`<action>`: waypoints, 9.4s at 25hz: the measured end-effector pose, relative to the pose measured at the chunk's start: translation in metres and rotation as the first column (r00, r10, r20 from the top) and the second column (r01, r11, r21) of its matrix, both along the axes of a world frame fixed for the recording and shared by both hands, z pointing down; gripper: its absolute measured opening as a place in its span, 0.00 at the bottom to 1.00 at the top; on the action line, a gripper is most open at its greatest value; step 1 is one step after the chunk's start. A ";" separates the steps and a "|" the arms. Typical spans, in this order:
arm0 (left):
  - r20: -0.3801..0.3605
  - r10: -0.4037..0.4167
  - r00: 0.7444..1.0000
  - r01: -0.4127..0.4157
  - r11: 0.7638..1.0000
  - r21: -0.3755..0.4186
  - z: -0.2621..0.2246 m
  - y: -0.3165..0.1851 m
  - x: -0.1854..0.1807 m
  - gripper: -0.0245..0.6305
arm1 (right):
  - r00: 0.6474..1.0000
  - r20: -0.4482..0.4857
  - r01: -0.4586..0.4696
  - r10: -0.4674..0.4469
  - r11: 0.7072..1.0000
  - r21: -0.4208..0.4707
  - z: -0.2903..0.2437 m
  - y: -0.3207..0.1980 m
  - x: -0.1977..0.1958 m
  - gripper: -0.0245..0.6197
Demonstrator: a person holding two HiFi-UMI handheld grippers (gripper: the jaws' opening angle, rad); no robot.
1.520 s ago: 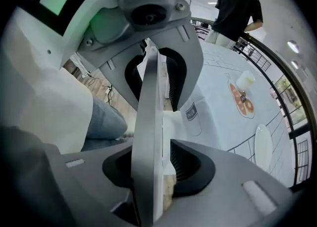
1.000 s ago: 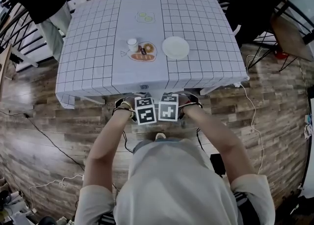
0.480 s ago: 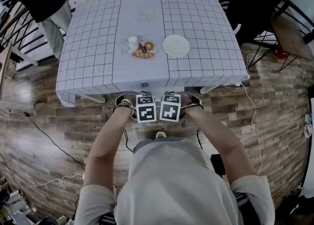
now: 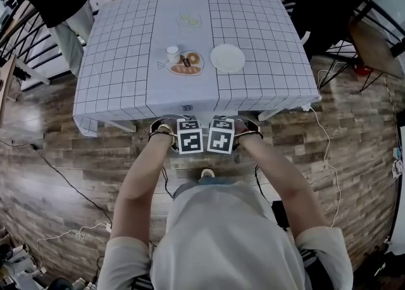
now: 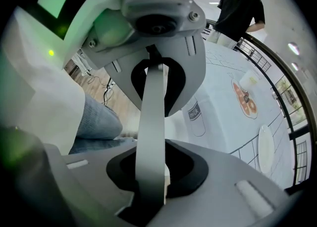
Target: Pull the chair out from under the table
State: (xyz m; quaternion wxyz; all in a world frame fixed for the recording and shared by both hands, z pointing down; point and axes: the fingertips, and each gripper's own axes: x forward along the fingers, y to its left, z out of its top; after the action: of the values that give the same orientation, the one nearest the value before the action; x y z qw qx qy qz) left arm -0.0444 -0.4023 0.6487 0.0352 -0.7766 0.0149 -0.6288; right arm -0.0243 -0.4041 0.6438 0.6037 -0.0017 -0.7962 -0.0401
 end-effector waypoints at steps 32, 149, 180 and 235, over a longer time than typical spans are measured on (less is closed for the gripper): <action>-0.020 -0.085 0.996 0.085 0.996 -0.015 0.000 0.063 0.007 0.15 | 0.998 -0.030 0.060 -0.060 0.998 -0.022 0.001 0.061 0.007 0.15; -0.023 -0.067 0.998 0.065 0.996 -0.053 0.003 0.369 0.016 0.16 | 0.999 -0.026 0.025 -0.028 0.994 -0.104 0.003 0.370 0.017 0.15; -0.025 -0.077 0.997 0.075 0.996 -0.056 0.000 0.436 0.019 0.16 | 0.999 -0.028 0.039 -0.042 0.992 -0.116 0.001 0.437 0.019 0.15; -0.025 -0.112 0.993 0.111 0.993 -0.029 -0.003 0.456 0.022 0.18 | 1.000 0.007 0.008 -0.007 0.995 -0.104 -0.002 0.457 0.023 0.17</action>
State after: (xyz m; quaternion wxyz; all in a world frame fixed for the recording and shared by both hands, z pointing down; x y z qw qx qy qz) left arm -0.0227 0.0540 0.6459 -0.0110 -0.7834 0.0501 -0.6194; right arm -0.0014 0.0526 0.6418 0.6000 -0.0359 -0.7992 -0.0009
